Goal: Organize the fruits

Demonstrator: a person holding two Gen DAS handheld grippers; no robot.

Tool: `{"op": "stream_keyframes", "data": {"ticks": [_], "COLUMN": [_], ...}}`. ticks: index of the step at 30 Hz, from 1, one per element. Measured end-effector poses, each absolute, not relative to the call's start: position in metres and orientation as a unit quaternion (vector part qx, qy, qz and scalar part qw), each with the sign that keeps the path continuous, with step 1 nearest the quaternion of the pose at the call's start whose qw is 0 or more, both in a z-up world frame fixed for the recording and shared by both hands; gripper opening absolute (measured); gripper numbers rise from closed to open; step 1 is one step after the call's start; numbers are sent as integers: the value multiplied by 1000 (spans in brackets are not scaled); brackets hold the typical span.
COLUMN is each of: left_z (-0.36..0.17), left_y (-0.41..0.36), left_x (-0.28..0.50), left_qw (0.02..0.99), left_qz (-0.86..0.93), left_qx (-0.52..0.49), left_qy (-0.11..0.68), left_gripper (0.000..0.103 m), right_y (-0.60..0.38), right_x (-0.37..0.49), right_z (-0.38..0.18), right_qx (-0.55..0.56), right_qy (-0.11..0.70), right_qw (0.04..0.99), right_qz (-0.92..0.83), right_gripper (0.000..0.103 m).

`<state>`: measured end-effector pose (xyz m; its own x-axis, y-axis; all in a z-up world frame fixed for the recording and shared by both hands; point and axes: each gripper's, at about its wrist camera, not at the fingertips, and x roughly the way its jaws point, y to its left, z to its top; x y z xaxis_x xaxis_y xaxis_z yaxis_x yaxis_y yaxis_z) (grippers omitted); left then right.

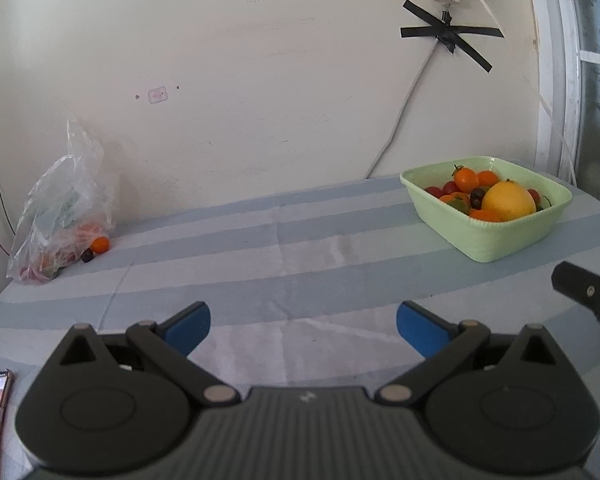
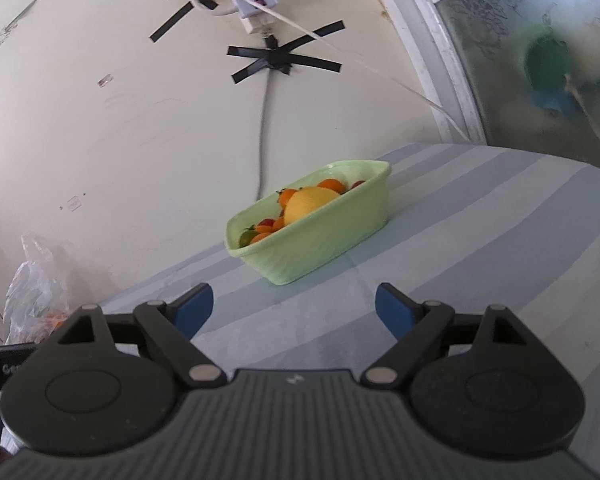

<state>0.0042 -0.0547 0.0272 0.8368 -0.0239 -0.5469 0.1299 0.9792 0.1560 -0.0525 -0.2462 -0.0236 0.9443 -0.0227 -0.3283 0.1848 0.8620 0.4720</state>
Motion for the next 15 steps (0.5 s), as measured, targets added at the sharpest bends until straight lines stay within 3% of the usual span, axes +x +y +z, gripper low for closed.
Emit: {"op": "stream_keyframes", "data": {"ticks": [15], "left_z": [19], "left_y": [-63], "left_x": [12], "left_qw": [948], "left_qz": [-51], "left_qx": [103], "left_qy": [298], "left_gripper": [103], "right_y": [-252], "right_x": [-45], "right_z": [-29], "right_qx": [280], "right_qy": [181], "right_qw": [943], "right_qz": [-22], "right_gripper": [90]}}
